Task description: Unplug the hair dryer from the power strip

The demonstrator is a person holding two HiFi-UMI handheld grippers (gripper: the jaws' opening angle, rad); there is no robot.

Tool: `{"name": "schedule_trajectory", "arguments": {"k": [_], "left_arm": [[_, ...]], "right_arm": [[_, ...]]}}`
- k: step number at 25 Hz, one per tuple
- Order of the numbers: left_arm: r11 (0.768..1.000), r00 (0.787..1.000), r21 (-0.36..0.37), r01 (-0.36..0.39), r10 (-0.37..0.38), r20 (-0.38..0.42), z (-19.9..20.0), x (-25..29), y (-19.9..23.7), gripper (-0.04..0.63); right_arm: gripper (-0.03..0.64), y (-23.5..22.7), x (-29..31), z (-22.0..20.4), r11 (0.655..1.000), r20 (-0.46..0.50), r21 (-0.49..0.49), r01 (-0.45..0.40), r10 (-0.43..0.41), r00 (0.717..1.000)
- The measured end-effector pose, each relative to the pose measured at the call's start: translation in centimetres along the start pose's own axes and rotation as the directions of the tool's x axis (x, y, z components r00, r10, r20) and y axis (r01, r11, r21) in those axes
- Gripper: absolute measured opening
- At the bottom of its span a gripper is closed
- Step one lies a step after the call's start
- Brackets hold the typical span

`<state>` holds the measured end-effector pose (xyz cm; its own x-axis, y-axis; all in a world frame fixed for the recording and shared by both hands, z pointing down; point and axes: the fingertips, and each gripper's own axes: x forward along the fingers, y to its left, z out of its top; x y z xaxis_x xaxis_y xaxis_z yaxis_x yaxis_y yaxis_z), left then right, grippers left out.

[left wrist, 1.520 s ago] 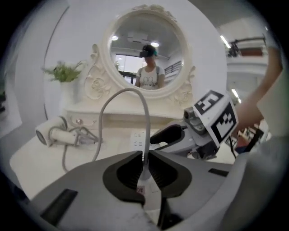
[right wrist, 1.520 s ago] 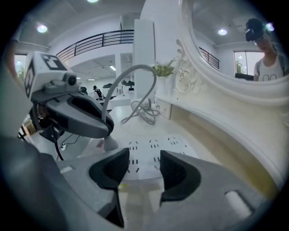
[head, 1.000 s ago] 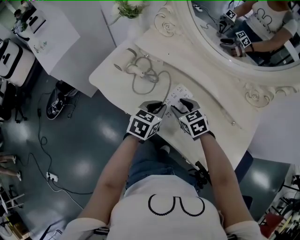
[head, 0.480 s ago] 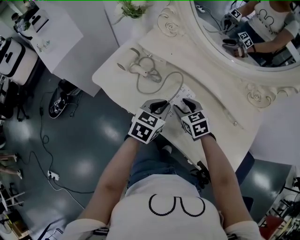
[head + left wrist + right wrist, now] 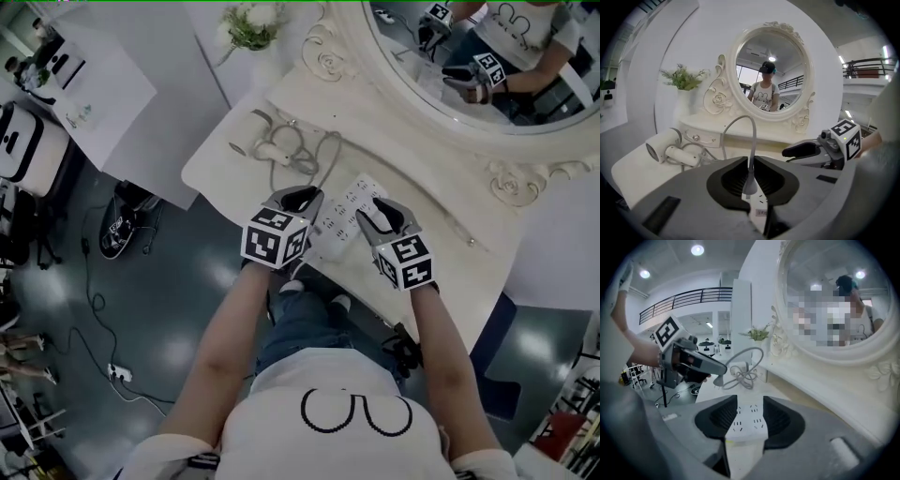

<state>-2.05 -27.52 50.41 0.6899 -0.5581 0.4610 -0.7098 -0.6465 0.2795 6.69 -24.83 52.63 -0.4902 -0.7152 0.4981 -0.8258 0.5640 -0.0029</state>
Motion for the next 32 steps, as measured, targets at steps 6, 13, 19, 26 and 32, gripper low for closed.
{"name": "schedule_trajectory", "arguments": {"k": [6, 13, 19, 26, 32], "left_arm": [[0.996, 0.992, -0.075, 0.038, -0.047, -0.121, -0.7, 4.0, 2.6, 0.041], [0.997, 0.968, -0.053, 0.05, -0.061, -0.245, -3.8, 7.2, 2.9, 0.043], [0.997, 0.968, -0.037, 0.064, -0.071, -0.243, -3.1, 7.0, 2.5, 0.055], [0.995, 0.993, -0.086, 0.045, -0.053, -0.102, 0.4, 1.7, 4.4, 0.086], [0.999, 0.988, -0.051, 0.001, 0.007, 0.151, 6.6, -4.2, 6.2, 0.085]], "right_arm": [[0.175, 0.2, -2.1, 2.0, 0.995, 0.054, 0.053, 0.087, -0.09, 0.994], [0.175, -0.3, -4.7, 2.3, 0.976, 0.045, 0.105, 0.193, -0.199, 0.979], [0.175, -0.9, -6.8, 3.4, 0.951, 0.072, 0.151, 0.27, -0.283, 0.956], [0.176, -2.7, -9.4, 6.4, 0.912, 0.168, 0.22, 0.346, -0.385, 0.908], [0.161, -2.4, -10.1, 8.6, 0.901, 0.219, 0.222, 0.373, -0.419, 0.881]]}}
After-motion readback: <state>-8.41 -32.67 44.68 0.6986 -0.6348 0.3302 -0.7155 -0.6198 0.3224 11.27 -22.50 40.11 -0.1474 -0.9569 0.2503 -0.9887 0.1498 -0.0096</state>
